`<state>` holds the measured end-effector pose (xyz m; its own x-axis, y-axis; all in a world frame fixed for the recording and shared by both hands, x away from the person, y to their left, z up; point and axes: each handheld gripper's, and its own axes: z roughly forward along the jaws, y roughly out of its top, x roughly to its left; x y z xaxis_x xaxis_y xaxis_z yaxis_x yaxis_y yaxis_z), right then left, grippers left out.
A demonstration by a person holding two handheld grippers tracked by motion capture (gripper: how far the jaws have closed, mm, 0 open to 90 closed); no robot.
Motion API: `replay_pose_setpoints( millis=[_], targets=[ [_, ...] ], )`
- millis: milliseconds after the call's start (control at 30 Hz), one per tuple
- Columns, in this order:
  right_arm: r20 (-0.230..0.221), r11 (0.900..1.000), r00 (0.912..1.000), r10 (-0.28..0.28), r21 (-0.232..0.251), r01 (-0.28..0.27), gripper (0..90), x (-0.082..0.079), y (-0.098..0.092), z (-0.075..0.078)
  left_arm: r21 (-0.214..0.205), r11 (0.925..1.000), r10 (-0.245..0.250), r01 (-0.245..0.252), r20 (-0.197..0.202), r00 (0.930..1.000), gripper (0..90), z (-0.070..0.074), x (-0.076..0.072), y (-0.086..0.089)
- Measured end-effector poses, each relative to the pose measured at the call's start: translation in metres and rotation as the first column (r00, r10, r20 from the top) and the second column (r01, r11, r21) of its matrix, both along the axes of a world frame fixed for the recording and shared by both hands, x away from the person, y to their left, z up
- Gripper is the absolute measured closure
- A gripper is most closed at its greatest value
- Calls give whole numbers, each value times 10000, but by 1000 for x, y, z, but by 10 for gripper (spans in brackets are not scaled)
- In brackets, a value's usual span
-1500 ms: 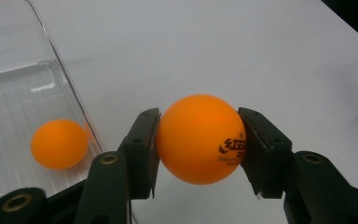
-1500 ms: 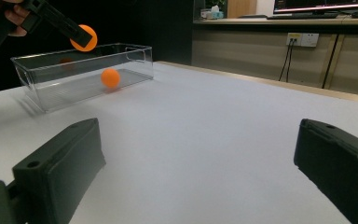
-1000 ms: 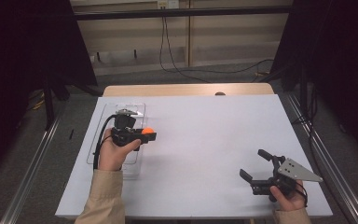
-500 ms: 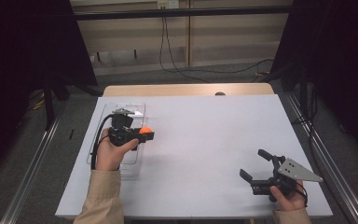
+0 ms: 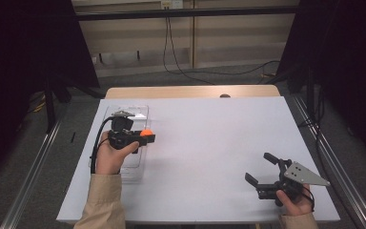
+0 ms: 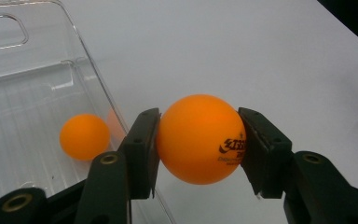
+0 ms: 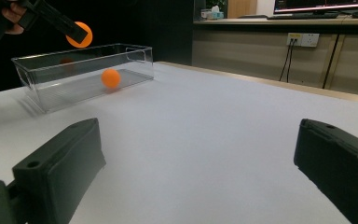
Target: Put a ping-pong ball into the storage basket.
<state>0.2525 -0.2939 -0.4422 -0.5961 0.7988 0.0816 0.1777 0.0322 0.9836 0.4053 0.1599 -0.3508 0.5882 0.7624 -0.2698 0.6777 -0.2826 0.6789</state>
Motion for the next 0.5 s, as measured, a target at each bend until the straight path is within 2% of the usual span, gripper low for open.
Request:
replay_pose_setpoints(
  millis=[500],
  targets=[
    [10,10000,10000,20,-10,-20,7,0,0,0,-53,9998,209,-209,47,9998,510,2,0,9]
  ],
)
